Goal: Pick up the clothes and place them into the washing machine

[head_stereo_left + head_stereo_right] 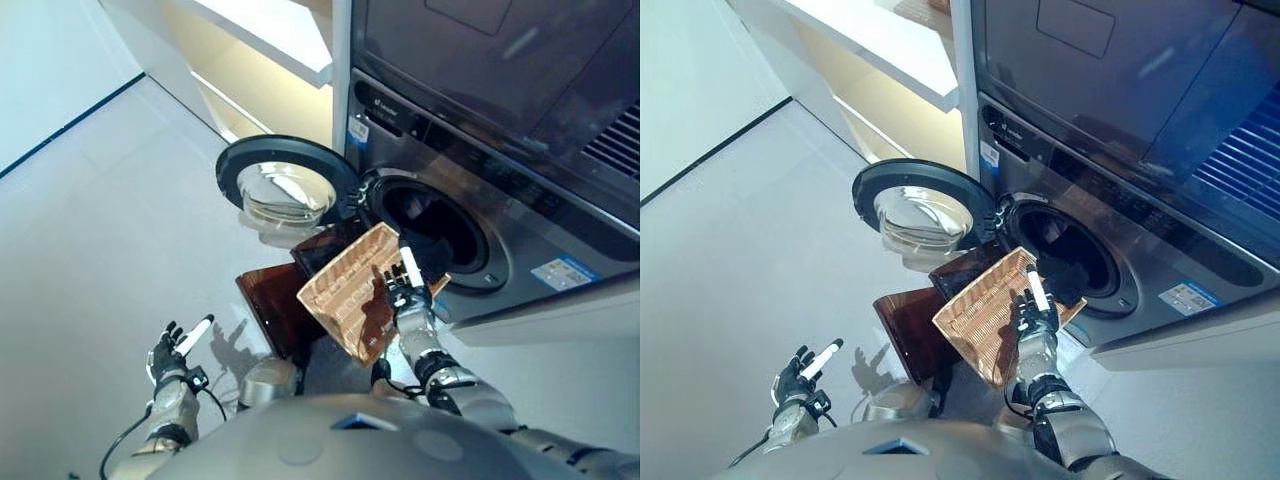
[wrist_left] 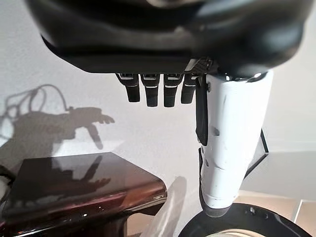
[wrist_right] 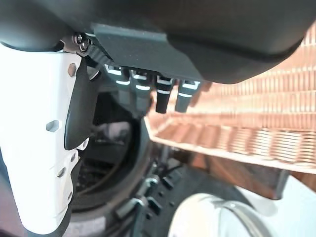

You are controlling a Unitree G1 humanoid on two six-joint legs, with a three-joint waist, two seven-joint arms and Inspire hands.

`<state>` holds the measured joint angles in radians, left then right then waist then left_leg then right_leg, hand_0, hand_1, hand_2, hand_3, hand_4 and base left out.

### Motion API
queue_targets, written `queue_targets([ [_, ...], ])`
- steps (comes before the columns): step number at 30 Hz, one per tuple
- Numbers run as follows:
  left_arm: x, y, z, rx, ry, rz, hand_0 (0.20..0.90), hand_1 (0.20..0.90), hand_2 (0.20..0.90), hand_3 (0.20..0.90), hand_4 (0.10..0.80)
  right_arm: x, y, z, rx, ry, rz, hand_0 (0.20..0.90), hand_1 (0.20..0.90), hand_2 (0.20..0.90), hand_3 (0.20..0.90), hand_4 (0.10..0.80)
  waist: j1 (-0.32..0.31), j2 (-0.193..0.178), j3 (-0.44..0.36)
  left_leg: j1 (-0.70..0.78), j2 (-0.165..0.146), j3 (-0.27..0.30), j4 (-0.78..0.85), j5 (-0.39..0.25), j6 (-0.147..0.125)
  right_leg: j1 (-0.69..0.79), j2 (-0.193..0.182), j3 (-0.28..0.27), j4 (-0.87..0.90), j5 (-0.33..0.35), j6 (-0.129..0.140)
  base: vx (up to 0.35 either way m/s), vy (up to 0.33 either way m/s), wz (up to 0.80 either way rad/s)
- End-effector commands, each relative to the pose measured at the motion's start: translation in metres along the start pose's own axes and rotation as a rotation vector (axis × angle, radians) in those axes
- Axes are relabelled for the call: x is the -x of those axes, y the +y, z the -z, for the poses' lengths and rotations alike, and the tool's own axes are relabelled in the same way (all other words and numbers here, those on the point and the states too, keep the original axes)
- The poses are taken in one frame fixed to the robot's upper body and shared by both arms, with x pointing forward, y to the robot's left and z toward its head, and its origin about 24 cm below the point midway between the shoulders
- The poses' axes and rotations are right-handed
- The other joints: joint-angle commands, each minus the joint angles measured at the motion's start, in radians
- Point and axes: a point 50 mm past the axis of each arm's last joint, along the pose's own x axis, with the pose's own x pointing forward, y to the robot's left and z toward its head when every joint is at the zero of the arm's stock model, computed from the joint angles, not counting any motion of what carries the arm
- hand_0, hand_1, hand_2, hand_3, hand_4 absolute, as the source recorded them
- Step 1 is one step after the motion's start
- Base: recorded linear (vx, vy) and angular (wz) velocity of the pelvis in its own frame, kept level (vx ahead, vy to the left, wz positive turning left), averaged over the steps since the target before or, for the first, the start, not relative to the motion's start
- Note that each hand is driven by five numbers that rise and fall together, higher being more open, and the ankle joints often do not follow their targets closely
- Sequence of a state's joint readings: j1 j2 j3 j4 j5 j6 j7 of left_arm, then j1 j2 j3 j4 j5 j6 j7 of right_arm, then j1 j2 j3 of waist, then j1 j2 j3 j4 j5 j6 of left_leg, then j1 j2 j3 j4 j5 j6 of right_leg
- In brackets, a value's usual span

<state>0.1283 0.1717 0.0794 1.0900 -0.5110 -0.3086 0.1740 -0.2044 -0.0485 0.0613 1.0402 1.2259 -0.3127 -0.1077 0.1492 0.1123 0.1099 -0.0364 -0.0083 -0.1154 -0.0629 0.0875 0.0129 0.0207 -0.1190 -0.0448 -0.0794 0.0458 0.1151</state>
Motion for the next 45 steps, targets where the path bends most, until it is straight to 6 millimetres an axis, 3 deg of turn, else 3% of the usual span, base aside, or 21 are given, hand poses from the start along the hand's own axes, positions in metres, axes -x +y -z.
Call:
queue_targets([
  [1, -0.015, -0.011, -0.063, 0.049, -0.227, 0.011, 0.9, 0.9, 0.9, 0.9, 0.8, -0.001, 0.081, -0.019, -0.157, -0.105, -0.229, 0.9, 0.9, 0.9, 0.9, 0.8, 0.008, 0.035, 0.084, -0.138, 0.013, 0.002, 0.112, -0.021, -0.083, -0.103, -0.025, 0.011, 0.127, -0.061, 0.007, -0.435, 0.037, -0.04],
  [2, -0.016, -0.019, -0.074, 0.069, -0.266, 0.021, 0.9, 0.9, 0.9, 0.9, 0.8, 0.002, 0.103, -0.026, -0.18, -0.13, -0.286, 0.9, 0.9, 0.9, 0.9, 0.8, 0.006, 0.048, 0.13, -0.205, 0.01, 0.01, 0.168, -0.025, -0.087, -0.18, -0.021, 0.025, 0.173, -0.056, 0.004, -0.213, 0.01, -0.01],
  [3, -0.016, -0.019, -0.075, 0.07, -0.267, 0.021, 0.9, 0.9, 0.9, 0.9, 0.8, 0.002, 0.103, -0.026, -0.18, -0.131, -0.286, 0.9, 0.9, 0.9, 0.9, 0.8, 0.007, 0.047, 0.128, -0.213, 0.01, 0.011, 0.174, -0.027, -0.088, -0.188, -0.021, 0.027, 0.178, -0.057, 0.004, -0.394, 0.01, 0.03],
  [4, -0.016, -0.025, -0.083, 0.085, -0.295, 0.032, 0.9, 0.9, 0.9, 0.9, 0.8, 0.006, 0.122, -0.035, -0.212, -0.167, -0.335, 0.9, 0.9, 0.9, 0.9, 0.8, 0.005, 0.055, 0.162, -0.289, 0.003, 0.02, 0.24, -0.036, -0.094, -0.281, -0.015, 0.038, 0.25, -0.061, 0.001, -0.193, 0.003, 0.02],
  [5, -0.016, -0.026, -0.084, 0.086, -0.296, 0.032, 0.9, 0.9, 0.9, 0.9, 0.8, 0.006, 0.123, -0.035, -0.212, -0.168, -0.335, 0.9, 0.9, 0.9, 0.9, 0.8, 0.007, 0.054, 0.157, -0.299, 0.003, 0.021, 0.247, -0.039, -0.094, -0.291, -0.014, 0.04, 0.257, -0.063, 0.001, -0.254, 0.001, -0.06],
  [6, -0.016, -0.027, -0.088, 0.089, -0.313, 0.032, 0.9, 0.9, 0.9, 0.9, 0.8, 0.009, 0.136, -0.041, -0.233, -0.194, -0.366, 0.9, 0.9, 0.9, 0.9, 0.8, 0.008, 0.055, 0.166, -0.357, 0.0, 0.023, 0.295, -0.049, -0.096, -0.357, -0.006, 0.053, 0.314, -0.072, -0.002, -0.068, -0.001, -0.07],
  [12, -0.014, -0.028, -0.089, 0.104, -0.328, 0.03, 0.9, 0.9, 0.9, 0.9, 0.8, 0.013, 0.156, -0.055, -0.298, -0.243, -0.389, 0.9, 0.9, 0.9, 0.9, 0.8, 0.009, 0.072, 0.176, -0.461, -0.009, 0.028, 0.379, -0.075, -0.094, -0.48, 0.0, 0.083, 0.41, -0.093, -0.005, -0.061, 0.033, -0.02],
  [16, -0.011, -0.037, -0.085, 0.138, -0.329, 0.067, 0.9, 0.9, 0.9, 0.9, 0.8, 0.013, 0.176, -0.083, -0.356, -0.315, -0.386, 0.9, 0.9, 0.9, 0.9, 0.8, 0.014, 0.124, 0.187, -0.473, -0.027, 0.051, 0.34, -0.07, -0.082, -0.523, -0.017, 0.112, 0.413, -0.099, 0.003, -0.017, 0.097, -0.13],
  [19, -0.009, -0.042, -0.083, 0.146, -0.326, 0.084, 0.9, 0.9, 0.9, 0.9, 0.8, 0.012, 0.179, -0.095, -0.379, -0.347, -0.364, 0.9, 0.9, 0.9, 0.9, 0.8, 0.019, 0.148, 0.186, -0.468, -0.033, 0.058, 0.31, -0.053, -0.076, -0.529, -0.024, 0.122, 0.397, -0.089, 0.007, 0.027, 0.148, -0.17],
  [25, -0.006, -0.048, -0.08, 0.143, -0.33, 0.103, 0.9, 0.9, 0.9, 0.9, 0.8, 0.008, 0.18, -0.144, -0.453, -0.467, -0.276, 0.9, 0.9, 0.9, 0.9, 0.8, 0.033, 0.217, 0.182, -0.431, -0.063, 0.066, 0.233, -0.035, -0.062, -0.517, -0.058, 0.142, 0.366, -0.086, 0.02, 0.037, 0.103, -0.06],
  [34, -0.005, -0.054, -0.086, 0.134, -0.361, 0.121, 0.9, 0.9, 0.9, 0.9, 0.8, 0.008, 0.173, -0.18, -0.473, -0.554, -0.208, 0.9, 0.9, 0.9, 0.9, 0.8, 0.038, 0.24, 0.189, -0.421, -0.08, 0.069, 0.219, -0.037, -0.058, -0.514, -0.07, 0.147, 0.352, -0.083, 0.023, 0.021, 0.025, 0.01],
  [45, -0.005, -0.051, -0.087, 0.135, -0.366, 0.112, 0.9, 0.9, 0.9, 0.9, 0.8, 0.007, 0.168, -0.193, -0.487, -0.583, -0.181, 0.9, 0.9, 0.9, 0.9, 0.8, 0.042, 0.232, 0.185, -0.431, -0.078, 0.067, 0.214, -0.037, -0.059, -0.518, -0.062, 0.148, 0.345, -0.082, 0.02, 0.009, -0.004, -0.02],
])
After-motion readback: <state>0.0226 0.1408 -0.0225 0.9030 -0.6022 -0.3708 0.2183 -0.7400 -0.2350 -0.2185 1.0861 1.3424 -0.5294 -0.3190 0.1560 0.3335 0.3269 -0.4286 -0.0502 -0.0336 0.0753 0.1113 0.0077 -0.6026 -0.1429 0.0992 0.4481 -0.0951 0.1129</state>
